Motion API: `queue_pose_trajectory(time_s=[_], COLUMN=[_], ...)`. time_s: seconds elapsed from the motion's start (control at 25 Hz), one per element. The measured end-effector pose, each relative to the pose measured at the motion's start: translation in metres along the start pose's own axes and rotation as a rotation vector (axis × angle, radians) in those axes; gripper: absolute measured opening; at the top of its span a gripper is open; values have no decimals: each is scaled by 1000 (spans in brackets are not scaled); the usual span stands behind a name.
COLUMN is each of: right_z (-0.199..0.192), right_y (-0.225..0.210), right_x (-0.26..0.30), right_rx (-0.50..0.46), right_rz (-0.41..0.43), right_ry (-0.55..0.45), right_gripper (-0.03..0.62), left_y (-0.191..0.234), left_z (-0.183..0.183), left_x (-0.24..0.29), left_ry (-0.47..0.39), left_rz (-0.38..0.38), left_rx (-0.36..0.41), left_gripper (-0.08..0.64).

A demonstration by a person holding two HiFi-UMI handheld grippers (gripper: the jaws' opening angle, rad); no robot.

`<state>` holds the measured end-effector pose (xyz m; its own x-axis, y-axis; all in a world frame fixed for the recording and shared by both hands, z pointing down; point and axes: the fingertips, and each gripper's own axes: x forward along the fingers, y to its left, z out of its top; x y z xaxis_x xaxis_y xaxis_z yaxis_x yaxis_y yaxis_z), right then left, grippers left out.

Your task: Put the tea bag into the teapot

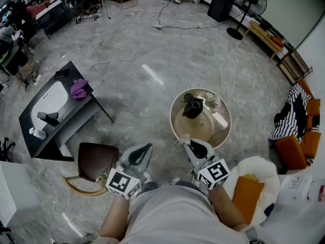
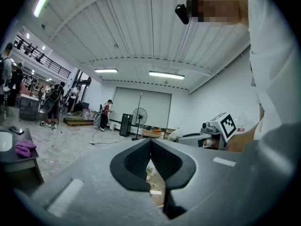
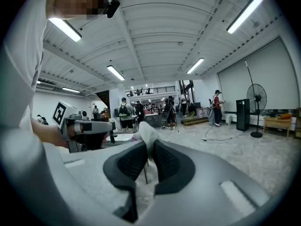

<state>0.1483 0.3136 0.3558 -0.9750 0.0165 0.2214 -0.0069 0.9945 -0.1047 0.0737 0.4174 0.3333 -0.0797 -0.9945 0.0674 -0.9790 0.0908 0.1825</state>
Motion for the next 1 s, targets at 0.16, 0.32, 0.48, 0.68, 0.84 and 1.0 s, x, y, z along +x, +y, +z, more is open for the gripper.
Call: queue_pose_trajectory(time_s=[0.16,0.32,0.48,0.68,0.84,1.0], right_z=[-3,-2,-1,-2,0,-7], right_y=[9,17,26,37,47,50], right_x=[11,20,29,47,64,78], right_rx=[14,14,21,64,44,50], right_rz=[-12,-9,-14,-25,-35,-43], right_ry=[4,3,4,-11,-21,-4], right_gripper=[40,40,40,40,40,40], left_y=[18,31,43,58,79,95], left_z=[4,7,5,-6,-12,-22], left_x=[-10,-20,-33,-52,-65,-66], left_ry=[-17,-15,-14,3,7,18], left_rz=[19,41,53,48,50,38], left_rx=[-3,-3,-7,-12,-35,-38], left_gripper=[6,6,8,8,8,8])
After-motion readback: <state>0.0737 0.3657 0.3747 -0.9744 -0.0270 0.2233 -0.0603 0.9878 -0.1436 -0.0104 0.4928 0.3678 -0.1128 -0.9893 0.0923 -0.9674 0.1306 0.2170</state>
